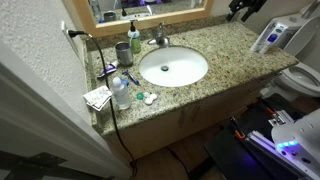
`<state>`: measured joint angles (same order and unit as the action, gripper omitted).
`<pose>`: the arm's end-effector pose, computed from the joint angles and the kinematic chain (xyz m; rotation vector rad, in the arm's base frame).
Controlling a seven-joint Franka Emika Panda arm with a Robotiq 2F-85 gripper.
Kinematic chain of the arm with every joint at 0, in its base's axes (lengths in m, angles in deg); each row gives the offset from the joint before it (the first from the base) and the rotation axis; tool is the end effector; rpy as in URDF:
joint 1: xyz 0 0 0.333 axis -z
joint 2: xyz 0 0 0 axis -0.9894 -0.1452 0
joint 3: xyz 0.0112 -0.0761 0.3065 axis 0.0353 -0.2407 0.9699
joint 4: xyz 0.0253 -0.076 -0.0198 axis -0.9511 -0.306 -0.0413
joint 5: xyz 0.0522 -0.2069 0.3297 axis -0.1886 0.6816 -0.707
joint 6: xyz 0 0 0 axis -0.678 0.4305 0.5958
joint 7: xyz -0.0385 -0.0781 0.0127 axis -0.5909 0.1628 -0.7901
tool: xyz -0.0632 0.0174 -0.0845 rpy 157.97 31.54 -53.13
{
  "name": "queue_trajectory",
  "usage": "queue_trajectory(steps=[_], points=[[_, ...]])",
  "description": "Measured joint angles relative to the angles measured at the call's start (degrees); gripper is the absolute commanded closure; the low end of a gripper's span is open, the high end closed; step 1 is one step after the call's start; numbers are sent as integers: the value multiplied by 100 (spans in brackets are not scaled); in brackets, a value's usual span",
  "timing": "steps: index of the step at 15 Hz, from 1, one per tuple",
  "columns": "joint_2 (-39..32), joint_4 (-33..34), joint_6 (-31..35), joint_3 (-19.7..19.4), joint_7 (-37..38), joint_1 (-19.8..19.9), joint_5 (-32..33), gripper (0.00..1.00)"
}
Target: Pick up the bottle and move it from the left of the sink to the right
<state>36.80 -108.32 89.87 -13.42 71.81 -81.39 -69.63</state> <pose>0.4417 -0.0270 0.4711 -2.9698 0.2141 -0.3137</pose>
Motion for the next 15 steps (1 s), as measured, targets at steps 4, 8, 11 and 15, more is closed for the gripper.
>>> queue_trajectory(steps=[4,8,11,15], points=[[0,0,0,0,0,0,0,0],[-238,265,-57,371,-112,-273,103,0],[-655,913,-108,970,-54,-716,278,0],[-1229,2034,-480,1603,-41,-1198,618,0]])
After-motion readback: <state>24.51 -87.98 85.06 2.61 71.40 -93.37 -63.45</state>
